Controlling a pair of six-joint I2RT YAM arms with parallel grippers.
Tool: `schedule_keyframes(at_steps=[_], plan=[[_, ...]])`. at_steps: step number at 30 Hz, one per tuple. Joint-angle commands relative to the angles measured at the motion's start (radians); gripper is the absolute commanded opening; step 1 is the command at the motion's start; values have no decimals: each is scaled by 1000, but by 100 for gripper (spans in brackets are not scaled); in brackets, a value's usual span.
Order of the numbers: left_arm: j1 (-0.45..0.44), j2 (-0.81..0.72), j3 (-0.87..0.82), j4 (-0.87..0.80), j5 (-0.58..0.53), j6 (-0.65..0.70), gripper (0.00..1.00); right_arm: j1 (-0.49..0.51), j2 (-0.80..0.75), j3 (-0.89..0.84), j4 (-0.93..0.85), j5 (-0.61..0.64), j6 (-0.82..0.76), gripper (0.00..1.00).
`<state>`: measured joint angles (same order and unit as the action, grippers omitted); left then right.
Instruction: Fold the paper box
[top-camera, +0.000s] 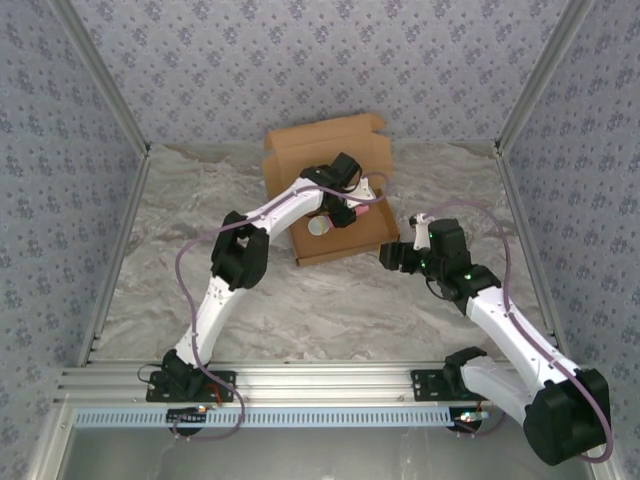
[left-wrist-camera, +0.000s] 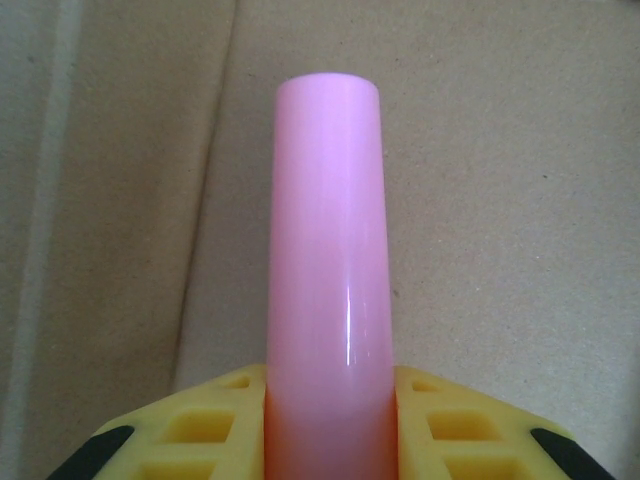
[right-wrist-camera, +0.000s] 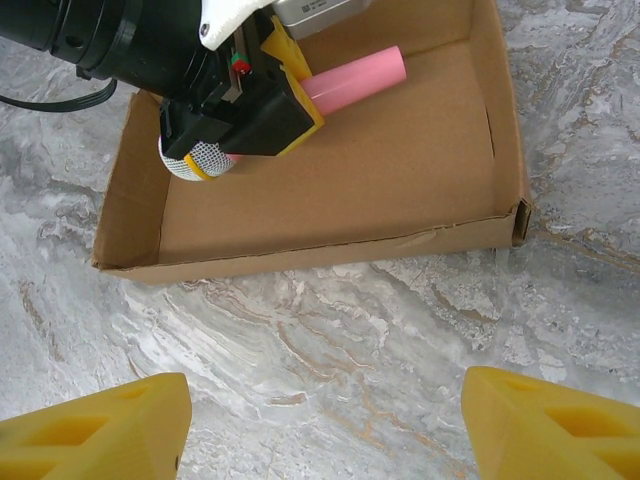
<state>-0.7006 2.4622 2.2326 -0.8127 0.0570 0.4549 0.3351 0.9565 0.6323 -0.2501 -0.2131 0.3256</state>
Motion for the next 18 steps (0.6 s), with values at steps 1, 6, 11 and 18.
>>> schedule_keyframes(at_steps=[1,6,11,18], plan=[[0,19,46,-32,-10,14,27,-6,8,-10,15,8,18,74],[-1,42,70,-41,-9,5,29,-6,17,-9,18,6,21,74],[-2,41,82,-46,-12,4,37,-4,16,-7,17,12,23,74],[0,22,105,-75,-20,7,45,-3,22,-4,18,16,25,74]])
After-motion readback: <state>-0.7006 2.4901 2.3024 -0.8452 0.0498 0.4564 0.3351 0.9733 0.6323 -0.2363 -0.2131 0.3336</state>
